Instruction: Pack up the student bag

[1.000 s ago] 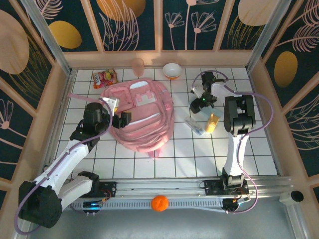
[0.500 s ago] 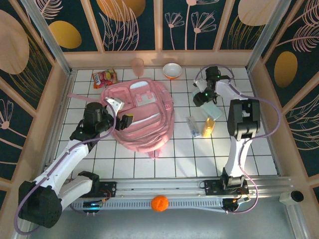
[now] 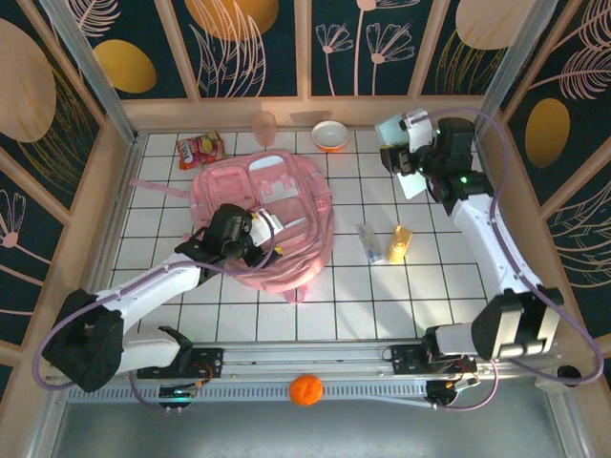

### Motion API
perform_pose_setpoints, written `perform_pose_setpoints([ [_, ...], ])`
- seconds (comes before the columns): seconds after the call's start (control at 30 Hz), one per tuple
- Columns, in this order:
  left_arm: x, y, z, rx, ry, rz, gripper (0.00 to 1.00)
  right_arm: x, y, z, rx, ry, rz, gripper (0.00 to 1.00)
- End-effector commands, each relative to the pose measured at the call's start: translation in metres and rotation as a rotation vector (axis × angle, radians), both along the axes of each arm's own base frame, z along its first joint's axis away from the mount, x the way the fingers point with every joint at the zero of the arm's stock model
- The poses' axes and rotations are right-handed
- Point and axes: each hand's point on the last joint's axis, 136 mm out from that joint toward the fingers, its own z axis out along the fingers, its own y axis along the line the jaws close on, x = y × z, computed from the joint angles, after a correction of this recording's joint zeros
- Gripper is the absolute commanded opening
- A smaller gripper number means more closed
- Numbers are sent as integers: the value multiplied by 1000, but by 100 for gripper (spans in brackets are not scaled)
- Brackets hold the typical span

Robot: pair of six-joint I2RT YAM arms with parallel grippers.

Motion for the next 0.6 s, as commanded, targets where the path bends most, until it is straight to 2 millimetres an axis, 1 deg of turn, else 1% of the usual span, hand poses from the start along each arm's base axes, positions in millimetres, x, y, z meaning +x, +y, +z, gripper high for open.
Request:
perform_pose_setpoints([
  [0.0, 26, 8, 14, 30, -108, 92, 89, -10, 19, 16, 116, -63, 61, 52],
  [0.1, 27, 4, 5, 37, -86, 83, 90, -17, 24, 12, 121, -49, 67, 52],
  [0.17, 32, 10, -5, 70, -75, 117, 89, -20, 27, 8, 123, -37, 74, 51],
  [0.2, 36, 13, -8, 89, -74, 144, 86, -22, 30, 8, 129, -34, 80, 51],
  [0.23, 39, 14, -9, 102, -71, 155, 80, -23, 30, 8, 134, -31, 82, 51],
  [0.27, 40, 13, -8, 104, -64, 152, 68, -26, 33, 9, 140, -30, 89, 51],
  [0.3, 40, 11, -2, 92, -61, 149, 53, -28, 35, 12, 154, -33, 93, 50],
  [0.33, 42, 8, 8, 67, -67, 154, 41, -31, 36, 15, 171, -30, 94, 50],
  [0.37, 44, 6, 23, 31, -81, 164, 24, -34, 39, 18, 189, -30, 97, 50],
  [0.4, 45, 3, 42, -16, -103, 175, 11, -37, 41, 21, 215, -21, 93, 49],
  [0.47, 47, 0, 78, -100, -147, 188, 0, -42, 46, 22, 283, 9, 80, 48],
  [0.5, 47, -1, 97, -144, -167, 194, 0, -44, 51, 20, 323, 36, 72, 47],
  [0.57, 47, -3, 128, -210, -199, 205, 0, -50, 61, 13, 384, 97, 61, 47],
])
